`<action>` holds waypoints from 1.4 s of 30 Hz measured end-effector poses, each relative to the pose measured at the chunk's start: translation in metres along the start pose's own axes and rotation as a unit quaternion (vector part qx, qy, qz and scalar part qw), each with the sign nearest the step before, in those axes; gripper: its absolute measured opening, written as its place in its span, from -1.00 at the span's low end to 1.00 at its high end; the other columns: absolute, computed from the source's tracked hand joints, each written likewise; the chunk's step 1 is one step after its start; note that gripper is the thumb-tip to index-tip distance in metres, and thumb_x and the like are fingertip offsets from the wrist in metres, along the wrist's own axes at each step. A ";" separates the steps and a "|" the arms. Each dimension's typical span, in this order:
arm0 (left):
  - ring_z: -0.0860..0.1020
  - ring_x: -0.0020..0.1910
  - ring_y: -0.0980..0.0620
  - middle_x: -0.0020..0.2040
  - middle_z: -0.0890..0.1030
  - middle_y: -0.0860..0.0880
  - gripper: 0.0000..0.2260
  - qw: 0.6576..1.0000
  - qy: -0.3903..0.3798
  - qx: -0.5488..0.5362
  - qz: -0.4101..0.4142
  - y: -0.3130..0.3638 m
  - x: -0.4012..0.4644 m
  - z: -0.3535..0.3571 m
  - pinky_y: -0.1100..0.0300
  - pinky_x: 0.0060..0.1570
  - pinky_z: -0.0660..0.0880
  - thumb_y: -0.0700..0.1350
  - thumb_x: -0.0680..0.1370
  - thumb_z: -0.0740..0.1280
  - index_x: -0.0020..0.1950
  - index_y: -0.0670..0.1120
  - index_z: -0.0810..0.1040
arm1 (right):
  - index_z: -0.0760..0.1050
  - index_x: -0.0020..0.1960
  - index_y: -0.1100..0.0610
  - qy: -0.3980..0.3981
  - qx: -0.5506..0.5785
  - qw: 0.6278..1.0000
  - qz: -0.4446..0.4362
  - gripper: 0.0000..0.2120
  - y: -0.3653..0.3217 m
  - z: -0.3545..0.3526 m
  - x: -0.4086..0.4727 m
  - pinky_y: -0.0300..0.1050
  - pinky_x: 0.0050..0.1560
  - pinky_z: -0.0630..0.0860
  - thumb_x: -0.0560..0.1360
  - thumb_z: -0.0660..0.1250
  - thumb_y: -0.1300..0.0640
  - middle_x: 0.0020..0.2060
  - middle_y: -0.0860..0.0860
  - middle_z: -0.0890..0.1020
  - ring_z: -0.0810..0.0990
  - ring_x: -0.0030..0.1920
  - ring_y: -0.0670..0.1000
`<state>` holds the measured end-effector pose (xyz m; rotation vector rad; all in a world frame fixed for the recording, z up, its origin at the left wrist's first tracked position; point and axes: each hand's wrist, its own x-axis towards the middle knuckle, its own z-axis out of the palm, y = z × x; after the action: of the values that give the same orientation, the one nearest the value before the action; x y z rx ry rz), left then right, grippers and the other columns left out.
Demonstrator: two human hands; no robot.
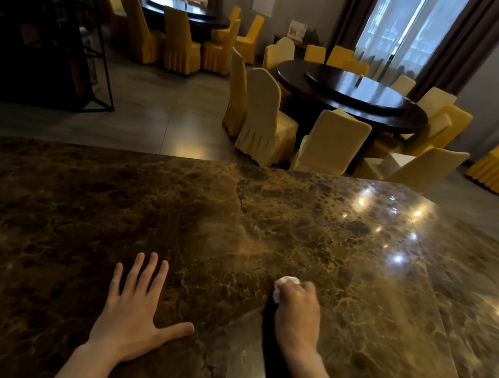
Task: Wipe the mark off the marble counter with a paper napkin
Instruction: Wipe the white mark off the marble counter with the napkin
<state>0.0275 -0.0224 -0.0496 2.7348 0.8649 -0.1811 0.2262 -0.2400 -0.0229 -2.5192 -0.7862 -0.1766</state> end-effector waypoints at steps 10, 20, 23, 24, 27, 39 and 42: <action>-0.53 0.54 0.00 0.62 -0.41 0.02 0.05 0.999 0.028 0.033 -0.021 0.001 0.004 0.009 -0.22 0.59 -0.38 0.68 0.29 -0.38 0.59 0.05 -0.41 | 0.62 -0.19 -0.03 0.003 0.013 0.999 -0.033 -0.82 0.026 -0.008 -0.004 -0.26 -0.32 0.25 0.44 0.48 0.24 -0.29 -0.15 0.59 0.43 -0.18 -0.08; -0.50 0.56 0.00 0.62 -0.41 0.04 0.11 0.999 0.033 0.029 -0.027 0.001 0.005 0.009 -0.22 0.59 -0.38 0.74 0.25 -0.29 0.59 0.08 -0.41 | 0.61 0.06 -0.02 -0.075 0.047 0.973 -0.214 -0.76 -0.037 0.040 -0.055 -0.27 -0.17 0.48 0.42 0.49 0.17 0.02 -0.13 0.61 0.46 -0.03 -0.07; -0.52 0.55 0.00 0.62 -0.42 0.04 0.10 0.999 0.032 0.031 -0.028 0.001 0.004 0.008 -0.22 0.59 -0.39 0.74 0.24 -0.30 0.58 0.10 -0.43 | 0.61 -0.06 -0.09 -0.053 -0.002 0.982 -0.179 -0.88 -0.004 0.016 -0.030 -0.28 -0.25 0.26 0.47 0.46 0.12 -0.10 -0.20 0.62 0.38 -0.12 -0.10; -0.52 0.55 0.01 0.61 -0.42 0.05 0.09 0.999 0.032 0.031 -0.028 0.002 0.004 0.009 -0.22 0.59 -0.39 0.74 0.25 -0.29 0.58 0.10 -0.43 | 0.63 -0.10 -0.06 -0.020 -0.014 0.993 -0.120 -0.86 0.012 0.007 -0.019 -0.24 -0.26 0.26 0.46 0.47 0.18 -0.16 -0.17 0.63 0.40 -0.14 -0.07; -0.52 0.55 0.02 0.62 -0.40 0.05 0.09 0.999 0.038 0.025 -0.028 0.002 0.004 0.010 -0.24 0.58 -0.39 0.74 0.26 -0.26 0.59 0.11 -0.40 | 0.70 -0.10 0.07 0.018 -0.012 0.999 0.028 -0.80 0.029 -0.001 -0.003 -0.13 -0.23 0.43 0.41 0.50 0.36 -0.15 -0.01 0.69 0.52 -0.12 0.05; -0.53 0.55 0.00 0.62 -0.40 0.05 0.03 0.999 0.024 0.034 -0.032 0.003 0.004 0.006 -0.38 0.53 -0.41 0.73 0.25 -0.29 0.58 0.22 -0.39 | 0.71 -0.14 0.03 0.009 0.003 1.000 0.026 -0.74 0.035 -0.010 -0.007 -0.12 -0.28 0.41 0.36 0.51 0.38 -0.19 -0.04 0.70 0.53 -0.15 0.05; -0.51 0.55 0.00 0.63 -0.39 0.05 0.03 0.999 0.021 0.033 -0.032 0.004 0.003 0.005 -0.38 0.54 -0.39 0.73 0.25 -0.30 0.59 0.21 -0.38 | 0.67 -0.10 0.12 0.003 0.013 0.999 0.035 -0.78 0.008 0.011 -0.015 -0.13 -0.17 0.48 0.37 0.49 0.40 -0.05 0.02 0.66 0.55 -0.06 0.05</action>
<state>0.0323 -0.0257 -0.0542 2.7821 0.9747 -0.1685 0.2184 -0.2478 -0.0394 -2.5155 -0.6934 -0.1497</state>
